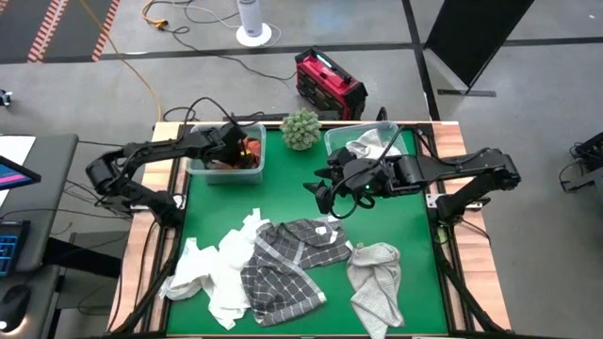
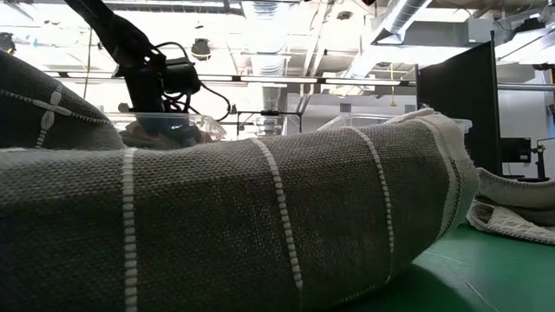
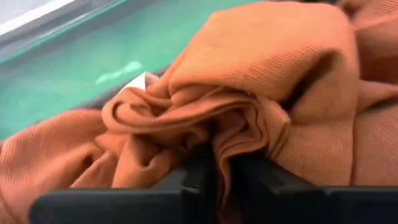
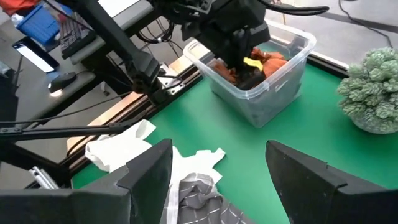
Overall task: Sort towels by color in basket
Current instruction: Put the orange towel into the left transparent bin
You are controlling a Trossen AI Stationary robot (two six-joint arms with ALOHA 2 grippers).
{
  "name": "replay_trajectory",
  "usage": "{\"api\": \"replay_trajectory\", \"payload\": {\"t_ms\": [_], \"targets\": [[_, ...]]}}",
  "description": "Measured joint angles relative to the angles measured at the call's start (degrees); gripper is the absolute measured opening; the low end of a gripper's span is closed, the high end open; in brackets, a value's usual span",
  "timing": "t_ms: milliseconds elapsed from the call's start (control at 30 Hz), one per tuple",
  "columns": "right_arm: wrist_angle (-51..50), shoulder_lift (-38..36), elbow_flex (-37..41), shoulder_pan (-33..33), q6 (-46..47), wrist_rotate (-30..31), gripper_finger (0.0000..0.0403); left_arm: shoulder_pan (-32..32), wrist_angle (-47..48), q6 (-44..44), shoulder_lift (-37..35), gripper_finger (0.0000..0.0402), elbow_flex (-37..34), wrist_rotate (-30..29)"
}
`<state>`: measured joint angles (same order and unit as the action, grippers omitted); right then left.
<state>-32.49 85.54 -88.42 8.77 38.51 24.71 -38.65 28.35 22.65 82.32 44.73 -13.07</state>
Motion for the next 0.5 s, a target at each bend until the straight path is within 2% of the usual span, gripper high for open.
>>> {"api": "replay_trajectory", "payload": {"t_ms": [100,333,500], "targets": [[-0.01,0.0,0.0,-0.6,-0.2,-0.59,0.0285,-0.1,-1.36,-2.33,-0.27,0.009,-0.01,1.72],[0.4,0.0,0.0,-0.68,-0.18,-0.86,0.0285,-1.16,1.21,-5.01,-4.58,0.018,0.8,12.28],[0.77,0.0,0.0,-0.67,-0.52,-0.85,0.0285,-1.18,7.1,-7.87,-9.87,0.0222,5.23,13.04]]}}
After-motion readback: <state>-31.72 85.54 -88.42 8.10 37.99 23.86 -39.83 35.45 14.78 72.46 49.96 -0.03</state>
